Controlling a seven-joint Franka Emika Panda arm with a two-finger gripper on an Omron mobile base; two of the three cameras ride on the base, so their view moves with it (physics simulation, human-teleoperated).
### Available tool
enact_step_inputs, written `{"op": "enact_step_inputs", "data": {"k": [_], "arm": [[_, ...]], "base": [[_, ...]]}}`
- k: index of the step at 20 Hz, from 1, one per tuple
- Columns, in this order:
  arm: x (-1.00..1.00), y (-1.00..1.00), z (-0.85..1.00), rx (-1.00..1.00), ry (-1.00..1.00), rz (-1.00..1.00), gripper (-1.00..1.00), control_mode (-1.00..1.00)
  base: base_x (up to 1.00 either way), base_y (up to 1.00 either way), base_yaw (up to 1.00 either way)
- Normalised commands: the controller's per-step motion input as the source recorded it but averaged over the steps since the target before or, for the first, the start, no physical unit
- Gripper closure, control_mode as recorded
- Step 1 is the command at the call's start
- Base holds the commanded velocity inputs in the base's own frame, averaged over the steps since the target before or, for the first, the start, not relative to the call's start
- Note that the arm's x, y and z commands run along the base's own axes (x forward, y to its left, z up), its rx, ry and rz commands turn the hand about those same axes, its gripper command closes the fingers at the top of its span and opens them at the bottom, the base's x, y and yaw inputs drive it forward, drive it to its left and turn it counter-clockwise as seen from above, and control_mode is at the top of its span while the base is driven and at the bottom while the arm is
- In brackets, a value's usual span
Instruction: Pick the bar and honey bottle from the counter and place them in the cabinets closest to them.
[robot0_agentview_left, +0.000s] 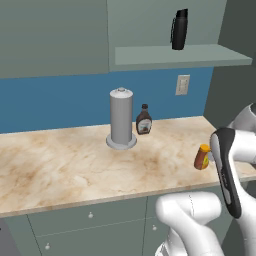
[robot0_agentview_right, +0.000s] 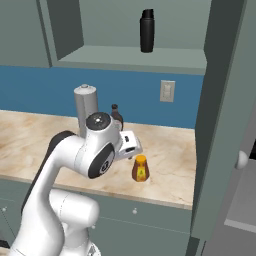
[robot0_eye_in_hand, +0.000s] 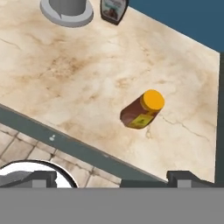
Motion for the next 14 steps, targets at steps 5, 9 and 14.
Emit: {"op": "enact_step_inputs", "data": {"k": [5,9,14], "arm": [[0.32,-0.13,-0.14,0.01,0.03,-0.01,-1.0,-1.0],[0.22,-0.03,-0.12,0.05,0.03,0.0,-1.0,-1.0],[0.12,-0.06,-0.18,0.07,0.0,0.0,-1.0,-1.0]], "base": [[0.0,0.0,0.0],[0.0,0.0,0.0],[0.0,0.0,0.0]]}}
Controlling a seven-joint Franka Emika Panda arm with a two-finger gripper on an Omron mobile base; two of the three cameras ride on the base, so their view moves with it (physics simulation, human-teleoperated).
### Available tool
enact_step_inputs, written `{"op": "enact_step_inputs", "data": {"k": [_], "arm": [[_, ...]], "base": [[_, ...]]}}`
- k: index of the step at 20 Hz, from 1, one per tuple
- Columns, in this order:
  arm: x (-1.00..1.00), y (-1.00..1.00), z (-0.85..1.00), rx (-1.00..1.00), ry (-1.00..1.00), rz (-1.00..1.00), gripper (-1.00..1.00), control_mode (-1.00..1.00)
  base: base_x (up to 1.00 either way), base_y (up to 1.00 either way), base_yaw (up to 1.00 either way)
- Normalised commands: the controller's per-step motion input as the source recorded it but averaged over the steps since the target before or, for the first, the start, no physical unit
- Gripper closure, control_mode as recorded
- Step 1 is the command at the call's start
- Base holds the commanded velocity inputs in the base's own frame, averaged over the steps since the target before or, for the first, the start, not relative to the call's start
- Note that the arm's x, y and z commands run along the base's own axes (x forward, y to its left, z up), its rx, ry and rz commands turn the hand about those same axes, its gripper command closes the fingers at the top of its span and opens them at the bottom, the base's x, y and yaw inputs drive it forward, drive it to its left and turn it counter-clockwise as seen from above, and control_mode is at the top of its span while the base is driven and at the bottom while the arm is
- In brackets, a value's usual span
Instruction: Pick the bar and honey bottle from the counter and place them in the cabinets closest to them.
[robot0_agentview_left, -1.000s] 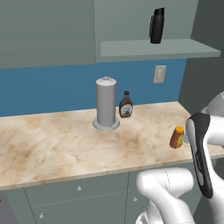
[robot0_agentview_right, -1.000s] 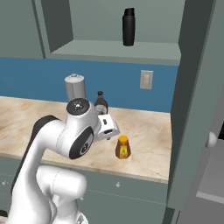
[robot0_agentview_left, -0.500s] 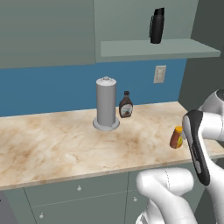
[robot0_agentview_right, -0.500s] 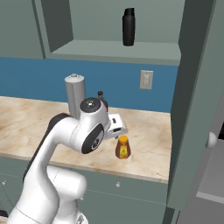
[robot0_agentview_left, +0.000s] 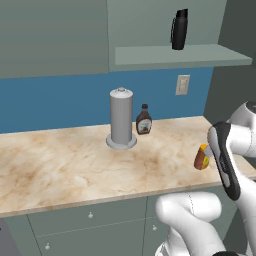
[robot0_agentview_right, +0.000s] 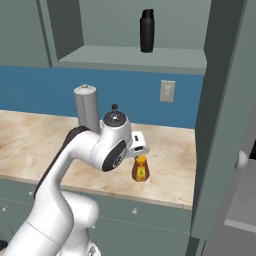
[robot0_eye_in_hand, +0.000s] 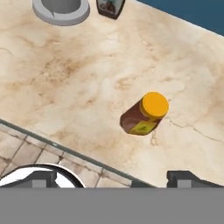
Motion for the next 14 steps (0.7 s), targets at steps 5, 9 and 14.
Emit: {"op": "enact_step_inputs", "data": {"k": [5,9,14], "arm": [[0.0,-0.09,-0.11,0.02,-0.06,0.0,-1.0,-1.0],[0.0,-0.06,-0.08,0.0,-0.13,0.0,-1.0,-1.0],[0.03,-0.02,-0.1,0.0,-0.13,0.0,-1.0,-1.0]], "base": [[0.0,0.0,0.0],[0.0,0.0,0.0],[0.0,0.0,0.0]]}}
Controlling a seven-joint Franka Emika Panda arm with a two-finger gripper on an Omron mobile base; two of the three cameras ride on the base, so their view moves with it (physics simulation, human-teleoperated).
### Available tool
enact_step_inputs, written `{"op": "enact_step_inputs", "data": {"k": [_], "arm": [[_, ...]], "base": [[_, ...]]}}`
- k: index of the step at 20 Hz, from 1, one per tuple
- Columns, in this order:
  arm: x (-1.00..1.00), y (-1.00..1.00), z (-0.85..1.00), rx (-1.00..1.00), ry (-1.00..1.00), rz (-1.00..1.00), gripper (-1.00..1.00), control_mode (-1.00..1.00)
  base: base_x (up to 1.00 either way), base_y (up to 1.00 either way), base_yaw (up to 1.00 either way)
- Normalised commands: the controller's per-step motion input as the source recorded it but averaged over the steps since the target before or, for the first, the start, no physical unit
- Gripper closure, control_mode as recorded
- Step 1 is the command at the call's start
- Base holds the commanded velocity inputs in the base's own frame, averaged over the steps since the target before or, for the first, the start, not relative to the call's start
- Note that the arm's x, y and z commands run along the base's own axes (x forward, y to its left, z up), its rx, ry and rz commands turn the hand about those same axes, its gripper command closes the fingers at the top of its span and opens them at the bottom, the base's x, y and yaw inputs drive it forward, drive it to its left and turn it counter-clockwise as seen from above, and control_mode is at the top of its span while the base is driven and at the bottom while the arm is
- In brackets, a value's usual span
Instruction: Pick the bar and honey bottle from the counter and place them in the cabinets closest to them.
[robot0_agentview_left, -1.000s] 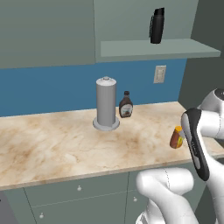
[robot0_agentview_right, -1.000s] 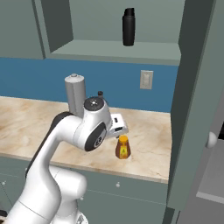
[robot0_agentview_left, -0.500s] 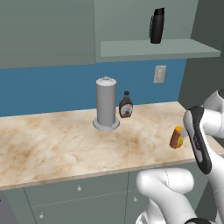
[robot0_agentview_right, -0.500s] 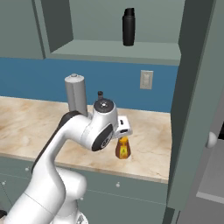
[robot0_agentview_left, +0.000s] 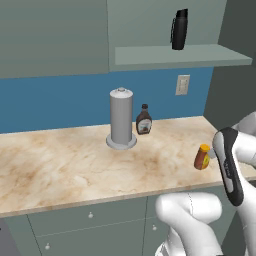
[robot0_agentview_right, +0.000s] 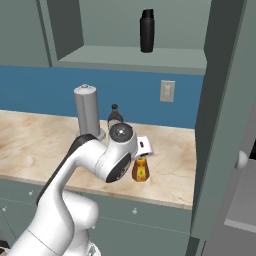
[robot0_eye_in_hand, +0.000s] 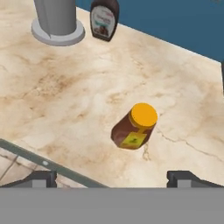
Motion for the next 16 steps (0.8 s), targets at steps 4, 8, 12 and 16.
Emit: {"op": "enact_step_inputs", "data": {"k": [4,8,12,16], "arm": [[0.0,0.0,-0.01,0.0,-0.02,0.0,-1.0,-1.0],[0.23,0.0,-0.01,0.0,0.0,0.0,-1.0,-1.0],[0.32,0.0,-0.07,0.0,0.0,0.0,-1.0,-1.0],[0.26,-0.05,-0.09,0.0,0.03,0.0,-1.0,-1.0]], "base": [[0.0,0.0,0.0],[0.0,0.0,0.0],[0.0,0.0,0.0],[0.0,0.0,0.0]]}}
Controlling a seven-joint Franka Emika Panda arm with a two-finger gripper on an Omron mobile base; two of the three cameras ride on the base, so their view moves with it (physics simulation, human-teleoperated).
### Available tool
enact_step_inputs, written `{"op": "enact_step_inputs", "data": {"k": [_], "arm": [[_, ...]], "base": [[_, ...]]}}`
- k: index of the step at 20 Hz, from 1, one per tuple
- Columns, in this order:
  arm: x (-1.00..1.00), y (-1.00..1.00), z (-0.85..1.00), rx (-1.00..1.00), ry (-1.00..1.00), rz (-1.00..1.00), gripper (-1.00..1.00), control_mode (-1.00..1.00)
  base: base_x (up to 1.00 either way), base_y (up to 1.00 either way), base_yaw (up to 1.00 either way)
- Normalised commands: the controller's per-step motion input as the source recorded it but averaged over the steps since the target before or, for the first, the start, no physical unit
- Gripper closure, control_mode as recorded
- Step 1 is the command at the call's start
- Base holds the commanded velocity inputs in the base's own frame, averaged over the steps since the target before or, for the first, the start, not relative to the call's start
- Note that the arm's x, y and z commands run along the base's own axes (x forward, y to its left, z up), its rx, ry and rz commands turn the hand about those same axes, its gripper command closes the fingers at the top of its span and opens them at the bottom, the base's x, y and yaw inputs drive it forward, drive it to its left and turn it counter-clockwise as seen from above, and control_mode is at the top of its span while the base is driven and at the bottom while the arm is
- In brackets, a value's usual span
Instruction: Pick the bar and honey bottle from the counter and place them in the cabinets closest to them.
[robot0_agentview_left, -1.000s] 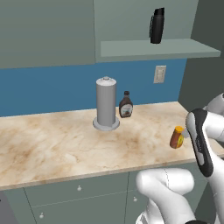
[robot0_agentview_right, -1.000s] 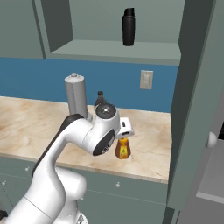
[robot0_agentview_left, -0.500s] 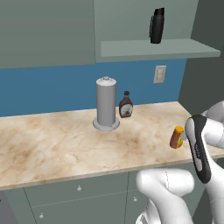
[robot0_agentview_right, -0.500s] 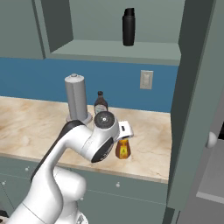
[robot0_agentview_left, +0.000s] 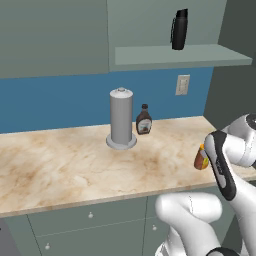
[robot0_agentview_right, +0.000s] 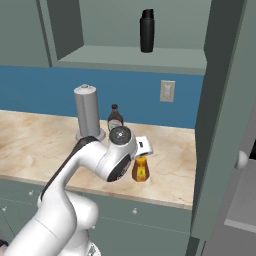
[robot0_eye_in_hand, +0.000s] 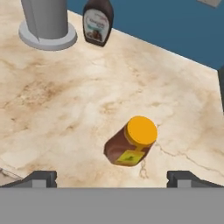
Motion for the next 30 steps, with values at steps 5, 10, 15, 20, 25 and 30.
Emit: {"op": "enact_step_inputs", "data": {"k": [5,10,15,20,25,30], "arm": [[0.17,-0.07,-0.1,0.0,0.04,0.01,-1.0,-1.0],[0.01,0.0,-0.11,0.0,0.04,0.02,-1.0,-1.0],[0.12,0.0,-0.1,0.0,0.04,0.0,-1.0,-1.0],[0.26,0.0,-0.13,0.0,0.04,0.0,-1.0,-1.0],[0.38,-0.07,-0.17,0.0,0.02,0.0,-1.0,-1.0],[0.32,-0.17,-0.11,0.02,0.01,0.0,-1.0,-1.0]], "base": [[0.0,0.0,0.0],[0.0,0.0,0.0],[0.0,0.0,0.0],[0.0,0.0,0.0],[0.0,0.0,0.0],[0.0,0.0,0.0]]}}
